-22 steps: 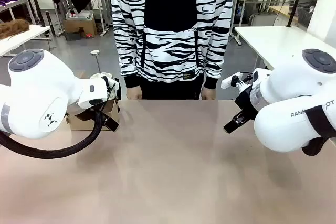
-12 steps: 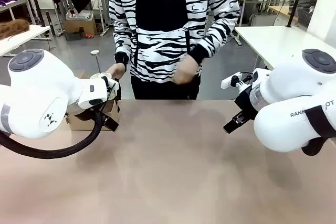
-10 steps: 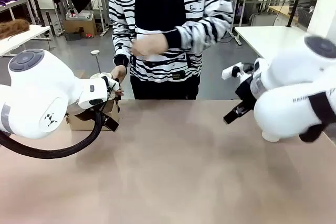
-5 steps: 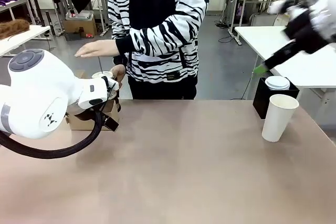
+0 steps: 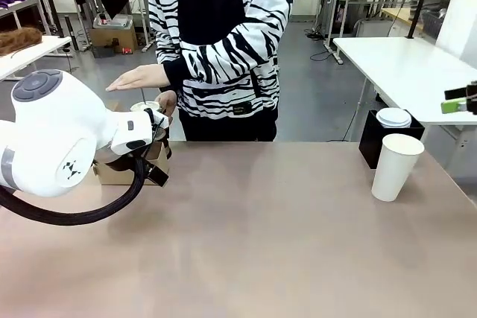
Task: Pour a drink into a cup and package it in a carrier.
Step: Pick up the 600 ml Paper Cup and place it in the middle top area of the table.
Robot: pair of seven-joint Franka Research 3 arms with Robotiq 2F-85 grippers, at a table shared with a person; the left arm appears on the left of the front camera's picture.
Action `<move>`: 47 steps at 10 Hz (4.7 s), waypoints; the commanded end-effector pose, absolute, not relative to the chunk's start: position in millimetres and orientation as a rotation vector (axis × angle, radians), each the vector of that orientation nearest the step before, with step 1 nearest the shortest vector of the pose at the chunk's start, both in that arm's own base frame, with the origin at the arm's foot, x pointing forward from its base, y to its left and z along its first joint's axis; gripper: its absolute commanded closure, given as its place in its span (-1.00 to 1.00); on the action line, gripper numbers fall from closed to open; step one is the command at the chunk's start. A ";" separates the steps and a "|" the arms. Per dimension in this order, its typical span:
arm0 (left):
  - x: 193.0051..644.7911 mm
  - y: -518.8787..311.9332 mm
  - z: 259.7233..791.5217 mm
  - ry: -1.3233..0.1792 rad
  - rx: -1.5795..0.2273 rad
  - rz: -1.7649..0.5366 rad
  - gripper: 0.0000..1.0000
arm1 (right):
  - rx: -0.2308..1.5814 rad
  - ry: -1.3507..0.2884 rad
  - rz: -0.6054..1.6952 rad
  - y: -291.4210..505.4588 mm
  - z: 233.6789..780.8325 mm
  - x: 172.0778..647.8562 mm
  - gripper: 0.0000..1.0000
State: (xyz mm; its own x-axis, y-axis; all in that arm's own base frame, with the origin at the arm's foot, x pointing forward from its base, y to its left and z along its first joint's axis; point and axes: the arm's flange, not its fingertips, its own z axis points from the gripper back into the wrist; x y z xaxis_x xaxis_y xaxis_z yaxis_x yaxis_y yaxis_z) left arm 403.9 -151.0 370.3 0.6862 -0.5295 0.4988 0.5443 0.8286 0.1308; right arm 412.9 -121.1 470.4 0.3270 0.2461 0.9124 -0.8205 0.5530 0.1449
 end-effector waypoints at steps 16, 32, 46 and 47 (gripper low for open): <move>403.7 -151.1 370.4 -0.550 -0.029 -0.602 -1.00 | 0.971 -1.412 0.743 -166.4 254.8 419.5 -1.00; 403.7 -151.1 370.4 -0.550 -0.029 -0.602 -1.00 | 0.922 -1.355 0.703 -108.6 226.1 449.7 -1.00; 403.7 -151.1 370.4 -0.550 -0.029 -0.602 -1.00 | 1.023 -1.336 0.689 -76.2 248.9 467.8 -0.60; 403.7 -151.1 370.4 -0.550 -0.029 -0.602 -1.00 | 1.032 -1.349 0.694 -62.8 270.8 470.3 -0.60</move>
